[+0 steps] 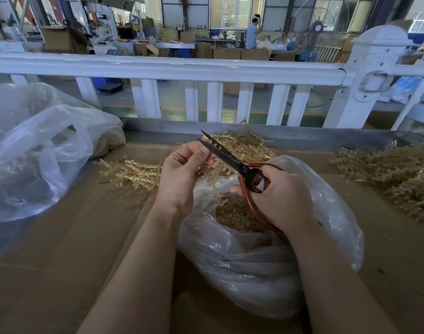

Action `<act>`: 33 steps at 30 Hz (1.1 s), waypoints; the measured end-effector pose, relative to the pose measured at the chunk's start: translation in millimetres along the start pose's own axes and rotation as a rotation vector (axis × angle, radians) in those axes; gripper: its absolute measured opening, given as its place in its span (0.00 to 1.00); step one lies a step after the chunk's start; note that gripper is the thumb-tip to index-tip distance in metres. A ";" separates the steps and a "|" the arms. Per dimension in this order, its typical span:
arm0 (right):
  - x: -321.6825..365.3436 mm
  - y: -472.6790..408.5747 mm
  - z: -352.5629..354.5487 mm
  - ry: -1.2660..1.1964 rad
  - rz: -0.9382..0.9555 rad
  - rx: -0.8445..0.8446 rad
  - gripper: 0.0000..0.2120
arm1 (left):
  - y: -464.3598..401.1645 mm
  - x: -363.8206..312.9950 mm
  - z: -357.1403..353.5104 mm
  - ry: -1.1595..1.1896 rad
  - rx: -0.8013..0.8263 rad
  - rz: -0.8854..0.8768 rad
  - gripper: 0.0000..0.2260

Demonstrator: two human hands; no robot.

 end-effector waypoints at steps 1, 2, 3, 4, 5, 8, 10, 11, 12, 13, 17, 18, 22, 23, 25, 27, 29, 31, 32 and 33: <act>0.1 -0.1 0.0 -0.001 -0.003 0.001 0.38 | -0.2 -0.1 -0.1 -0.001 0.003 0.001 0.05; 0.3 -0.5 -0.1 0.000 -0.006 0.005 0.38 | -0.2 0.1 0.0 -0.001 0.005 0.003 0.05; 0.7 -0.7 -0.1 0.006 -0.005 0.009 0.38 | -0.4 0.2 0.1 -0.003 0.005 0.005 0.06; 1.3 -1.1 0.2 0.014 -0.002 0.010 0.37 | -0.6 0.4 0.4 -0.008 0.005 0.006 0.06; 1.9 -1.2 0.7 0.021 0.000 0.006 0.36 | -0.6 0.9 0.1 -0.020 0.007 0.006 0.05; 2.7 -0.2 2.7 0.048 0.004 -0.017 0.33 | -0.4 3.0 -3.6 -0.068 0.040 0.007 0.05; 2.5 0.1 3.8 0.071 0.005 -0.025 0.31 | 0.1 3.7 -5.1 -0.080 0.055 0.013 0.05; 2.1 0.2 3.9 0.073 0.002 -0.023 0.31 | 0.2 3.6 -5.1 -0.082 0.059 0.014 0.05; 1.6 0.2 3.9 0.070 -0.001 -0.019 0.32 | 0.2 3.5 -4.9 -0.083 0.061 0.016 0.05; 1.3 0.2 3.8 0.066 -0.003 -0.015 0.32 | 0.2 3.4 -4.7 -0.080 0.063 0.018 0.06; 1.2 -0.5 2.2 0.049 -0.014 -0.005 0.33 | 0.5 2.9 -4.6 -0.066 0.072 0.023 0.08; 1.0 -0.4 1.6 0.046 -0.016 -0.001 0.34 | 0.6 2.9 -5.1 -0.062 0.077 0.025 0.08; 1.2 0.1 2.2 0.035 -0.014 -0.011 0.33 | 0.8 2.5 -5.5 -0.038 0.084 0.030 0.09; 1.6 0.0 2.1 0.028 -0.018 -0.013 0.34 | 0.9 2.6 -5.3 -0.034 0.084 0.030 0.09; 2.0 -0.1 1.7 0.023 -0.028 -0.005 0.35 | 0.8 3.0 -4.5 -0.036 0.074 0.033 0.08; 2.6 -0.3 1.5 0.041 -0.024 0.003 0.35 | 0.6 3.5 -4.0 -0.055 0.056 0.027 0.08; 3.5 -0.4 1.9 0.052 -0.016 0.005 0.34 | 0.8 3.8 -5.8 -0.090 0.053 0.006 0.08; 4.0 -0.5 2.6 0.053 -0.015 0.001 0.33 | 1.1 4.0 -8.4 -0.115 0.062 -0.015 0.08; 4.1 -0.5 2.7 0.054 -0.016 0.001 0.33 | 1.2 4.0 -8.9 -0.119 0.064 -0.022 0.08; 4.1 -0.7 2.6 0.054 -0.015 0.000 0.33 | 1.3 3.9 -9.2 -0.117 0.068 -0.028 0.08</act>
Point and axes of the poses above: each hand's wrist, its own y-axis away from the middle knuckle, its own z-axis out of the back of the hand, x = y × z, the point moved 4 cm from there along -y, towards the middle knuckle, and after that the axes turned 14 degrees about z, right-handed, at the moved point
